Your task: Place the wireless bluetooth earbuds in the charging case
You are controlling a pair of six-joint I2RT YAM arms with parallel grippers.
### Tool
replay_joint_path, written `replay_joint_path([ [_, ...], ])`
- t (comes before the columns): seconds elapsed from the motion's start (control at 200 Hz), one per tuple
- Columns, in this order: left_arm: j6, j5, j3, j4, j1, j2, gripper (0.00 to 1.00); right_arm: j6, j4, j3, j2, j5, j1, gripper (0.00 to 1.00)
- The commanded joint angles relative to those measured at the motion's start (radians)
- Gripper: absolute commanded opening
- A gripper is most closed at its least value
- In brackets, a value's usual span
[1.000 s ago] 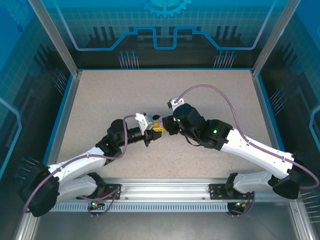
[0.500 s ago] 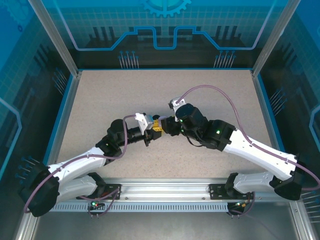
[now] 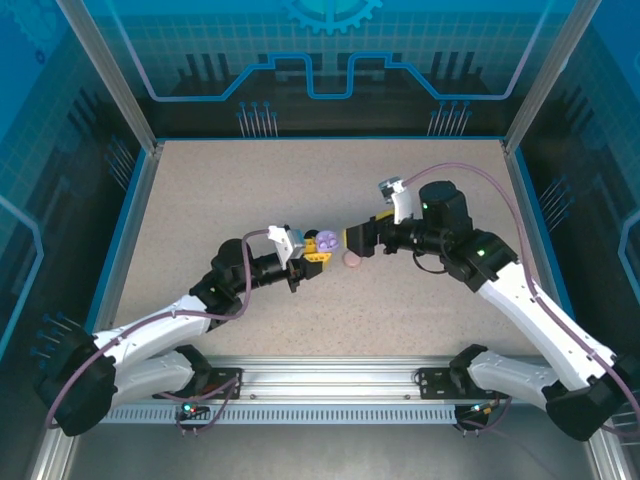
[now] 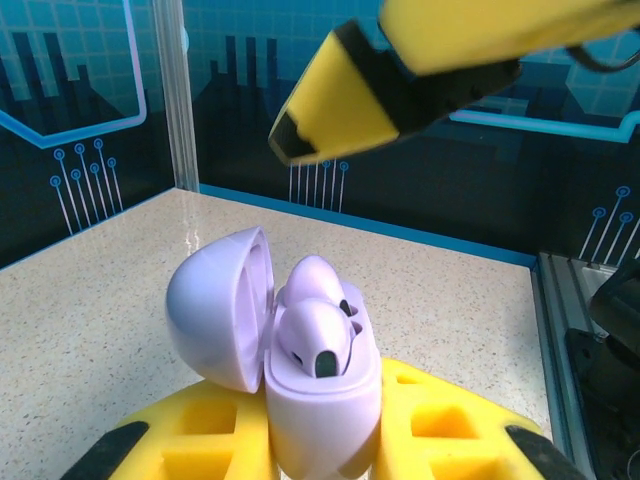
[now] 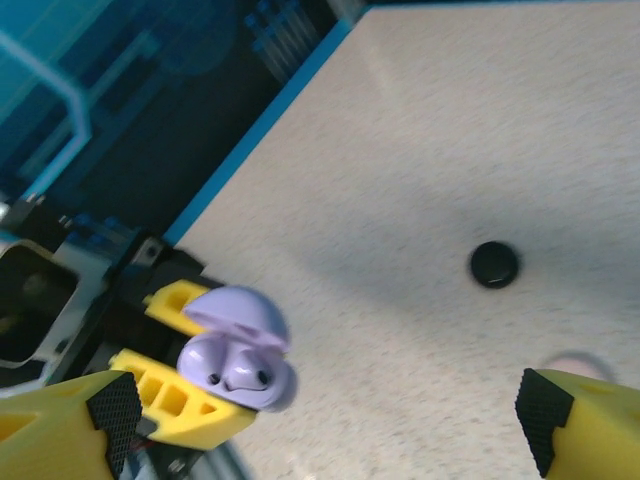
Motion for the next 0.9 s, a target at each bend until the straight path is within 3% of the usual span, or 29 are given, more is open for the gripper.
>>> replay_joint_path([
  [0.0, -0.023, 0.039, 0.043, 0.057, -0.009, -0.018, 0.01, -0.008, 0.092, -0.003, 0.047, -0.27, -0.008, 1.0],
  [0.425, -0.026, 0.041, 0.045, 0.054, -0.01, -0.018, 0.02, 0.012, 0.14, 0.054, 0.135, -0.391, 0.044, 0.89],
  [0.895, -0.016, 0.038, 0.045, 0.045, -0.009, -0.014, 0.01, -0.057, 0.113, 0.083, 0.09, -0.334, 0.045, 0.83],
])
